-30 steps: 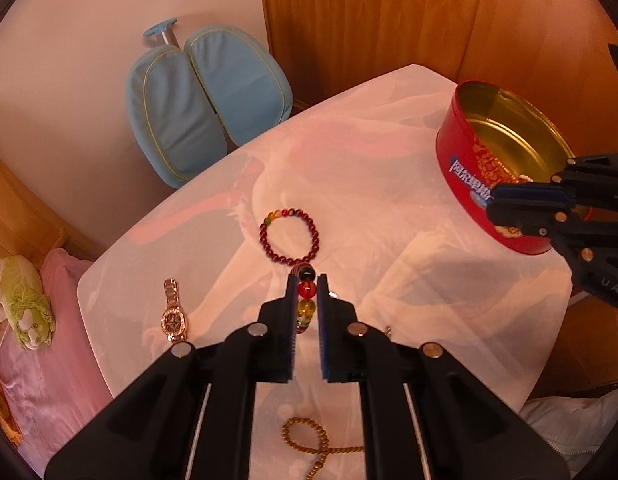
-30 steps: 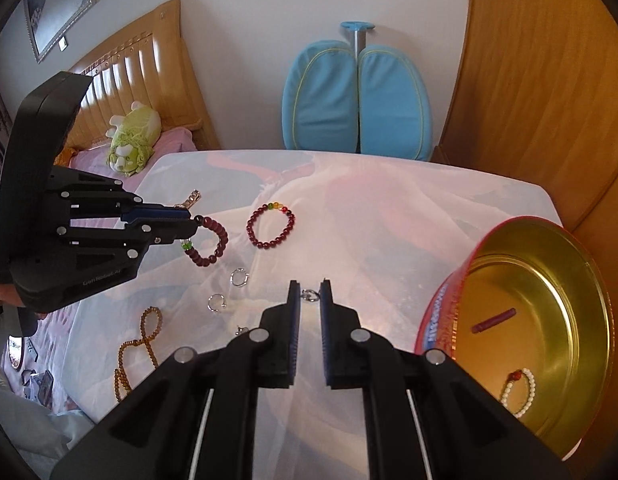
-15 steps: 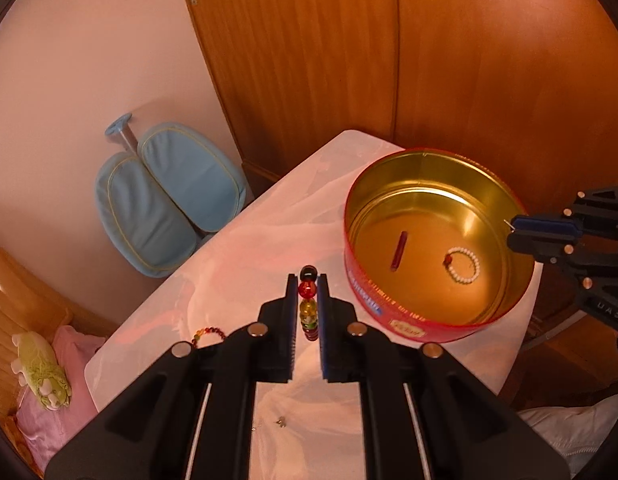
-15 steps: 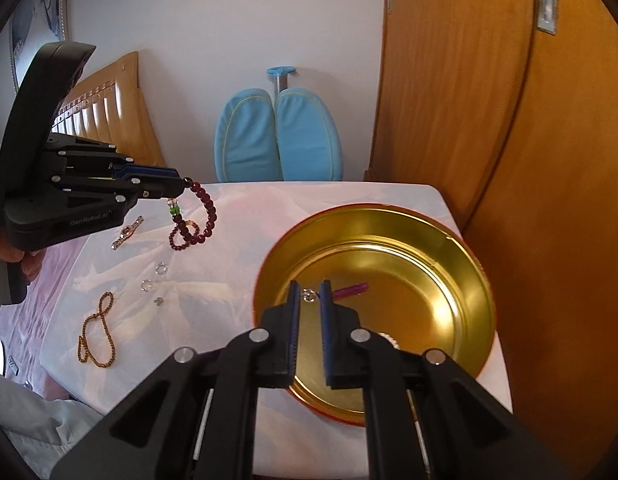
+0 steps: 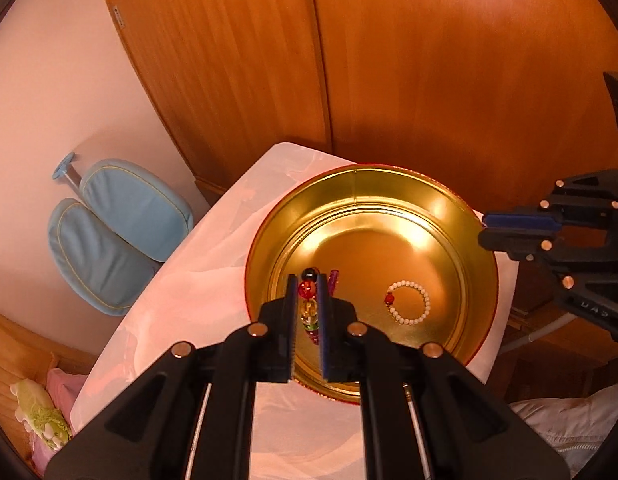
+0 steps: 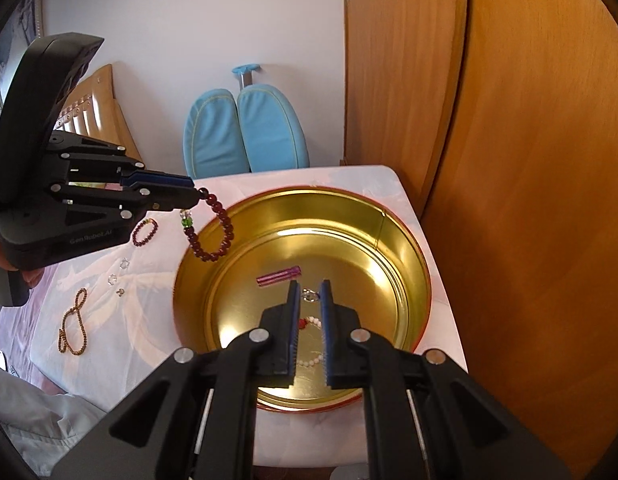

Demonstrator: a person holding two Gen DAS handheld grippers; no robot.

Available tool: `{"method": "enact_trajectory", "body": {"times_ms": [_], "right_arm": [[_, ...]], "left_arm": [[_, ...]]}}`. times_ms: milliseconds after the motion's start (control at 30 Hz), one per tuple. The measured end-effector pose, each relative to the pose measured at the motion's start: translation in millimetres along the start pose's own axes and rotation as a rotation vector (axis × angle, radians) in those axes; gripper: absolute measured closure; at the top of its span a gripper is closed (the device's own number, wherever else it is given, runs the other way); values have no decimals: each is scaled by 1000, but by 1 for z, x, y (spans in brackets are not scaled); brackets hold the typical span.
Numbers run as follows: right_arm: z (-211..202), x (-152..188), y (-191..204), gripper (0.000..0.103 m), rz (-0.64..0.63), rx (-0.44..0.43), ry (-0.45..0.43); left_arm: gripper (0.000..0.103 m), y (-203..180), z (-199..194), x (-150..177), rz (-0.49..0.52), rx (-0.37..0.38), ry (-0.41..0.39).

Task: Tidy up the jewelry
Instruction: 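Carry the bracelet and earring into the red tin and release them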

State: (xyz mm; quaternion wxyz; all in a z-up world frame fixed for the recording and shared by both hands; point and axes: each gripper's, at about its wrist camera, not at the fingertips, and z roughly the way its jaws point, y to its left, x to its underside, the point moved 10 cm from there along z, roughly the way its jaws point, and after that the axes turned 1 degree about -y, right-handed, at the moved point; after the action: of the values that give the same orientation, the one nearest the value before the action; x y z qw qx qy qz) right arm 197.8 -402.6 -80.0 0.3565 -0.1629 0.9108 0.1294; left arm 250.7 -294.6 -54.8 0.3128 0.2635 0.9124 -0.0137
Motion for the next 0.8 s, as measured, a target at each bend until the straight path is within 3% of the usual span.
{"method": "enact_trajectory", "body": {"times_ms": [300, 800], "right_arm": [[47, 6, -24, 92, 32, -5, 124], [100, 14, -11, 92, 31, -92, 251]], "left_arm": [[94, -8, 60, -4, 47, 87, 71], [94, -12, 98, 11, 63, 135, 158]]}}
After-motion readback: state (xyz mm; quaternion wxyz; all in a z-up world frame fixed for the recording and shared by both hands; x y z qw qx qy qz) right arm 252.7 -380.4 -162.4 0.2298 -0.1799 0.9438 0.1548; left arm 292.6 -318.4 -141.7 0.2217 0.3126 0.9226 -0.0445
